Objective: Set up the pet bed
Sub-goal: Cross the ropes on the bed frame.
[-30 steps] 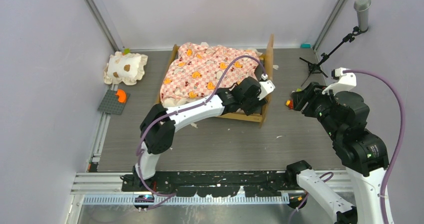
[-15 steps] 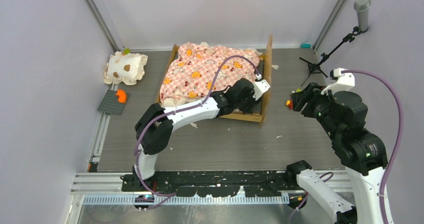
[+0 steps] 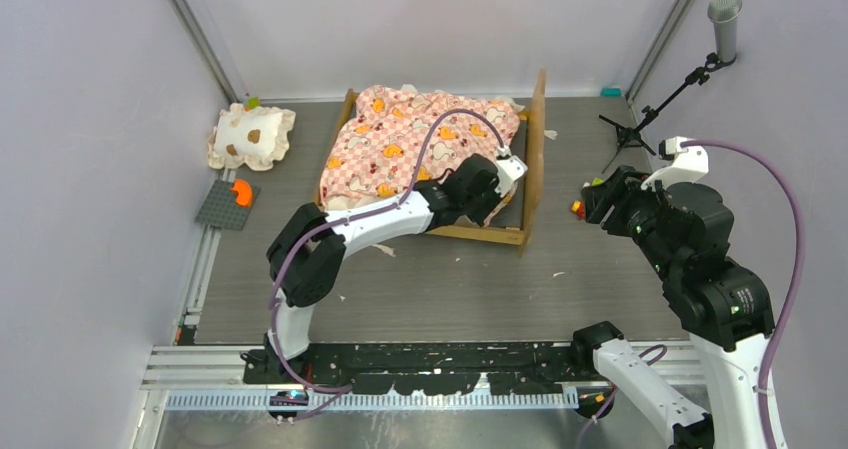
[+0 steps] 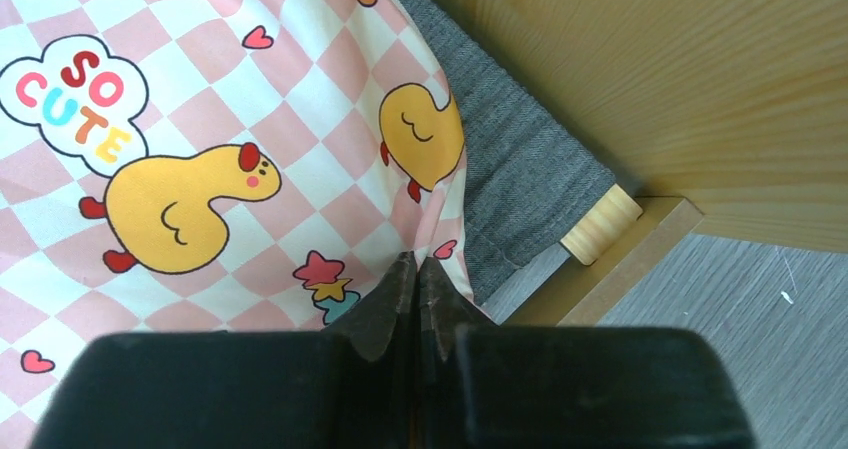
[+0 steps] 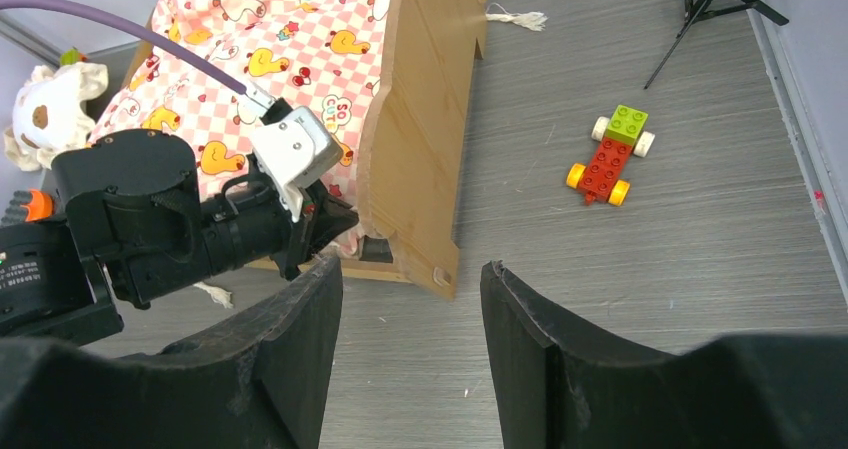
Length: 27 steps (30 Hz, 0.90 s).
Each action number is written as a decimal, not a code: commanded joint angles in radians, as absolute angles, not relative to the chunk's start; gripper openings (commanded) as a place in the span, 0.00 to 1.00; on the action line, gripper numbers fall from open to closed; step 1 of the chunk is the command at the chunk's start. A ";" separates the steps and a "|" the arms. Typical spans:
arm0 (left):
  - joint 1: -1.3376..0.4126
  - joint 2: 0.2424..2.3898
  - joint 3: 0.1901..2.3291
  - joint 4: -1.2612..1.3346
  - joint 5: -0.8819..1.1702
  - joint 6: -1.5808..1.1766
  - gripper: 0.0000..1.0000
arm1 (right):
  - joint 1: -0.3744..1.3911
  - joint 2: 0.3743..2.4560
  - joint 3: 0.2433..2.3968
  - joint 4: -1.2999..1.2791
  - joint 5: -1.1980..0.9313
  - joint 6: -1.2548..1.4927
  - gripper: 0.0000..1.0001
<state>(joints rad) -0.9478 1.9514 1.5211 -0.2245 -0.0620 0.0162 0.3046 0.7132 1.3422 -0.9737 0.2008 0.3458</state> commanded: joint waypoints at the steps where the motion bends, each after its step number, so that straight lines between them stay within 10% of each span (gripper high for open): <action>1: -0.895 1.936 1.536 -0.221 0.030 -0.073 0.01 | 0.302 0.705 1.338 -0.961 0.212 0.332 0.58; 27: -0.551 1.992 1.709 -0.108 0.470 -0.423 0.00 | 0.368 0.910 1.269 -0.705 -0.172 0.233 0.48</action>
